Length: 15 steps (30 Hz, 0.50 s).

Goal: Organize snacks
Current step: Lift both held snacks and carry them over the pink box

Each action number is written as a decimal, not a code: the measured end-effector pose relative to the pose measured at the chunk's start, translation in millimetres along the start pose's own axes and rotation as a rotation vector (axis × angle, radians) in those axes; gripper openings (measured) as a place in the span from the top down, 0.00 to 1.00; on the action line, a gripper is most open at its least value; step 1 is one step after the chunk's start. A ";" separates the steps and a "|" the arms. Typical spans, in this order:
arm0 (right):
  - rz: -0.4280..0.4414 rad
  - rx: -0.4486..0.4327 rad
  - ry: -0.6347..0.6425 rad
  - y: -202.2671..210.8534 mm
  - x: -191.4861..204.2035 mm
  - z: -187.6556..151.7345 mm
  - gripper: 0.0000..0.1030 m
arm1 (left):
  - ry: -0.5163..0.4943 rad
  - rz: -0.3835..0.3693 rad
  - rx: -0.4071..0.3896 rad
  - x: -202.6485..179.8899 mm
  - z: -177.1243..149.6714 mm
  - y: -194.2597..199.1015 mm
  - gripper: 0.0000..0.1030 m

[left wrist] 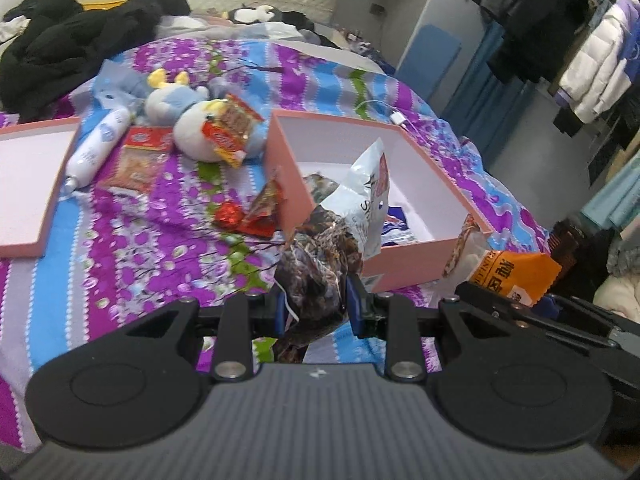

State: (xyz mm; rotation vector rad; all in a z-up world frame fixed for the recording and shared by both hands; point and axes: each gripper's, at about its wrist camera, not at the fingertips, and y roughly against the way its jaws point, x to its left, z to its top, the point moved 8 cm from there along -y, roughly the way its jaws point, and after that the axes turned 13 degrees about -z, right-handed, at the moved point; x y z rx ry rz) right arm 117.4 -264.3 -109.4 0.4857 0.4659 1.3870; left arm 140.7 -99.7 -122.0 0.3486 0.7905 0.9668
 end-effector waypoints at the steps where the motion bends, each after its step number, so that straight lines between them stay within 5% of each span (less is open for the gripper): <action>1: -0.005 0.001 -0.008 -3.2 -4.1 2.4 0.55 | -0.005 -0.004 0.005 -1.9 3.5 -5.6 0.68; 15: -0.025 0.017 -0.053 -81.3 -41.4 54.7 0.55 | -0.035 -0.057 0.041 -13.3 80.0 -94.2 0.68</action>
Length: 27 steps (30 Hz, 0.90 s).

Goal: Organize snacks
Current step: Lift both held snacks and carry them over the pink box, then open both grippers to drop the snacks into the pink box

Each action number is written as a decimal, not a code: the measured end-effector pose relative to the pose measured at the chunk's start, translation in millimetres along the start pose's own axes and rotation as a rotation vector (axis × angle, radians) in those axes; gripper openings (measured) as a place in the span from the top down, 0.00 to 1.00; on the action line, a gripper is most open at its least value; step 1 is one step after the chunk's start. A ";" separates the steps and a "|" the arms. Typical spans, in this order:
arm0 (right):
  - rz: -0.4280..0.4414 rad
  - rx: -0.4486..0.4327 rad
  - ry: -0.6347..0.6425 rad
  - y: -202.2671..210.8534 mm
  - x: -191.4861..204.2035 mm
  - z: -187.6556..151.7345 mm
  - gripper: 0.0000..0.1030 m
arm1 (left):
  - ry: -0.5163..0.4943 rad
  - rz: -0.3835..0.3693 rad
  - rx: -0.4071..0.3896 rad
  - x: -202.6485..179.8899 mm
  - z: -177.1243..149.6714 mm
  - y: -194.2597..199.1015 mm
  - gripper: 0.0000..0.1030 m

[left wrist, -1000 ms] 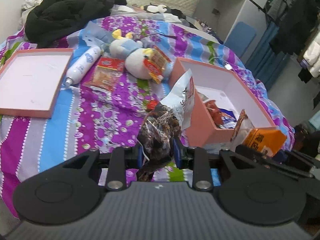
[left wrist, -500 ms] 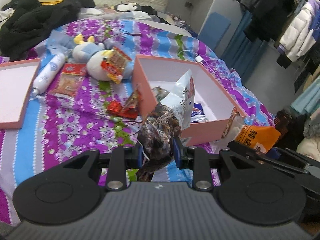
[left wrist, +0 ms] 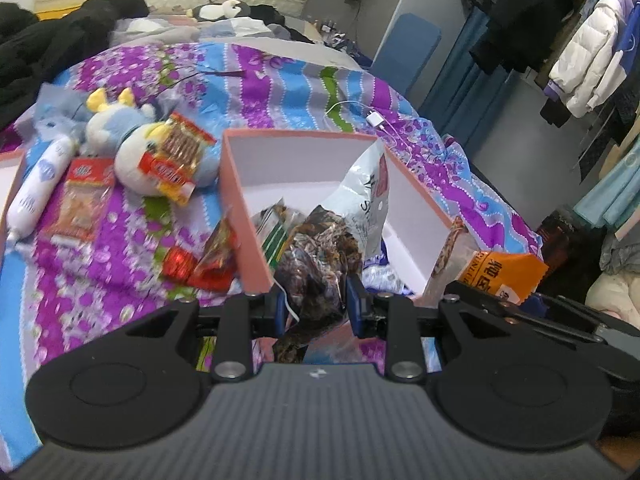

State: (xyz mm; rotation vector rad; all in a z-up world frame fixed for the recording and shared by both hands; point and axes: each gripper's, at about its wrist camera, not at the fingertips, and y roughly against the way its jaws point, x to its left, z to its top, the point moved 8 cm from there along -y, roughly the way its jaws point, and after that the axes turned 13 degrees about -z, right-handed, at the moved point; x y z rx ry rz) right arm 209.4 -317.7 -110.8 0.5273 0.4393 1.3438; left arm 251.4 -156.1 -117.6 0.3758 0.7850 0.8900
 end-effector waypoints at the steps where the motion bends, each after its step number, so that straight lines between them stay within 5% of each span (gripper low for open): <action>1: -0.002 0.001 0.000 -6.7 -1.9 5.3 0.55 | -0.004 -0.010 0.000 -0.5 7.5 -6.5 0.68; 15: -0.008 0.038 -0.011 -113.6 -15.1 54.9 0.54 | -0.016 -0.005 0.048 31.9 86.8 -117.5 0.68; 23: -0.019 0.103 -0.035 -171.8 -17.1 50.7 0.54 | 0.015 0.028 0.092 66.6 89.4 -167.4 0.67; 27: -0.035 0.122 -0.030 -181.0 -16.8 46.8 0.44 | 0.008 0.013 0.102 70.4 90.5 -171.8 0.66</action>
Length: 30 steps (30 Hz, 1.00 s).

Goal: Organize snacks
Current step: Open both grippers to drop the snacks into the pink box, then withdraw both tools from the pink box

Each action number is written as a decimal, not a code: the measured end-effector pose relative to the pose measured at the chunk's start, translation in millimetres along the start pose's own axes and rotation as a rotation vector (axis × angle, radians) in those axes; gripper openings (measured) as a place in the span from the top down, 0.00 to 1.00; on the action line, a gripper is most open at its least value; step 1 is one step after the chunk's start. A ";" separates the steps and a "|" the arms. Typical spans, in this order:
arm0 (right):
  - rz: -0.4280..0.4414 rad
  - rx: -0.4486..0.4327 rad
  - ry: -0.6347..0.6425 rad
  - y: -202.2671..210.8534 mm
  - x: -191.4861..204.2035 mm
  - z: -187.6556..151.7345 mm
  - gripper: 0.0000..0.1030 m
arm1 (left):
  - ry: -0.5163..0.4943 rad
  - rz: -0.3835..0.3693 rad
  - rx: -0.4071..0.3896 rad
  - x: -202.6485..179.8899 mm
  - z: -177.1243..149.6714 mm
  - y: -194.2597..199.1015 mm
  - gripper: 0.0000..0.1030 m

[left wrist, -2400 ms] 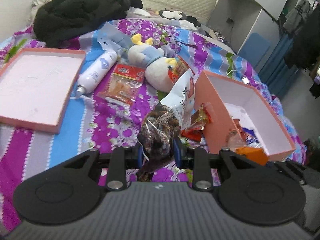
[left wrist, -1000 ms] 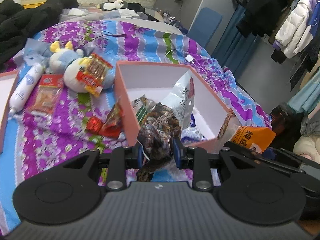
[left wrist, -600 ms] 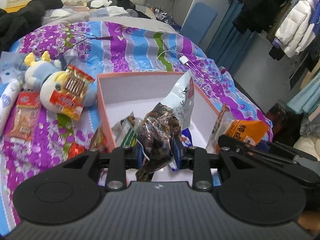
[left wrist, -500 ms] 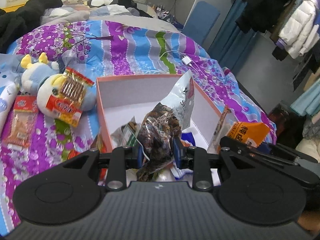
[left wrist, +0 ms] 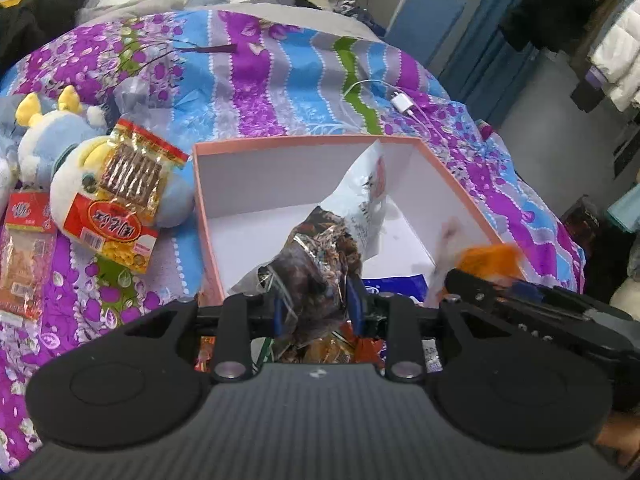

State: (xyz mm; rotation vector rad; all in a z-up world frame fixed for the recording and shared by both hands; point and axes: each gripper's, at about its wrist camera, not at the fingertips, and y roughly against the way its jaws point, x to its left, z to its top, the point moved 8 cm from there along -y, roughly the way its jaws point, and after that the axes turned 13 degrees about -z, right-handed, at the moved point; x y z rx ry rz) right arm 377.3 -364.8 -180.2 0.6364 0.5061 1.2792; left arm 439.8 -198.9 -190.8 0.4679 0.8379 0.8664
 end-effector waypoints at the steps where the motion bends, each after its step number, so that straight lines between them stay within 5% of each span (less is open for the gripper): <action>1: -0.001 0.003 0.000 0.2 0.3 -0.4 0.33 | -0.010 0.004 0.000 -1.4 -1.5 2.3 0.59; 4: -0.010 -0.018 -0.003 8.7 0.0 0.7 0.21 | -0.014 0.016 -0.023 -3.8 -1.6 13.5 0.45; 15: 0.014 -0.102 -0.022 81.3 6.0 0.6 0.21 | -0.022 0.024 -0.101 -24.6 -19.7 101.0 0.44; 30: 0.070 -0.196 -0.018 196.6 33.2 -39.2 0.21 | -0.043 0.028 -0.194 -55.4 -89.5 236.4 0.44</action>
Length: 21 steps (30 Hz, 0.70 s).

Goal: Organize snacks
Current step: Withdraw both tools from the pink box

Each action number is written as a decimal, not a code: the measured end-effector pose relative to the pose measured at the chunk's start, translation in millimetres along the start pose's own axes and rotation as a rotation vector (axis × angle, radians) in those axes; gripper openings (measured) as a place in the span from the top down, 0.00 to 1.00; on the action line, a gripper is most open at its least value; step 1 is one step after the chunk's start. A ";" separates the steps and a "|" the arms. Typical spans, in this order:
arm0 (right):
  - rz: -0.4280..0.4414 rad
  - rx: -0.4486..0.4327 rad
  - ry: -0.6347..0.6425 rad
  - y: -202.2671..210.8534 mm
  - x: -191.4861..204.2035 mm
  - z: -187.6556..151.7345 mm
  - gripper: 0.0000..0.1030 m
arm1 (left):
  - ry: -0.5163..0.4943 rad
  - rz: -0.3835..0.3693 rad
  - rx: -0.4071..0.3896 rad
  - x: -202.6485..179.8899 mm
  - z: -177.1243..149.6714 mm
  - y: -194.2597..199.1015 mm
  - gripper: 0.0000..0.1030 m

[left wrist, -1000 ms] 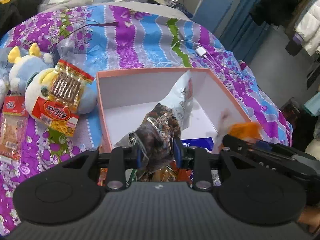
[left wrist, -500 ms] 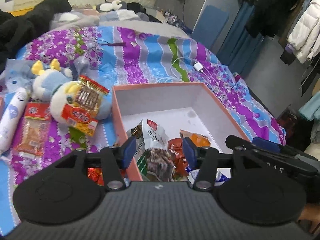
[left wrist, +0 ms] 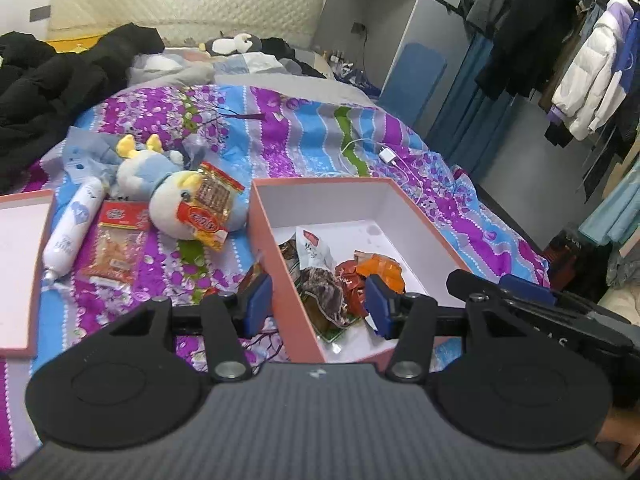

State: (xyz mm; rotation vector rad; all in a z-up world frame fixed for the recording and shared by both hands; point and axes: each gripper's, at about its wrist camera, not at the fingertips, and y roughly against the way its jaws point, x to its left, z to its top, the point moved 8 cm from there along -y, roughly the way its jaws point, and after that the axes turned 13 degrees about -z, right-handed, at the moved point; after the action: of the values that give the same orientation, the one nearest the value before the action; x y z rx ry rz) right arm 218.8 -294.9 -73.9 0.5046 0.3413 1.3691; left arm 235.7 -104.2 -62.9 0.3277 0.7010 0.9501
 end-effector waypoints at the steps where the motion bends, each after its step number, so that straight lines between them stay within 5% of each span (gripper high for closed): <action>1: 0.005 -0.006 0.003 6.4 2.8 -2.1 0.21 | 0.001 0.002 -0.006 -0.5 -4.2 9.4 0.44; 21: 0.078 0.007 0.070 84.6 34.3 -78.9 0.21 | 0.034 0.075 -0.011 -0.2 -95.7 102.9 0.44</action>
State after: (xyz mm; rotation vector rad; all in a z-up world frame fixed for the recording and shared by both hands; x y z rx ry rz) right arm 113.4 -239.7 -93.9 0.4800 0.3870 1.4640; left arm 106.3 -51.3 -77.2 0.3302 0.7181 1.0323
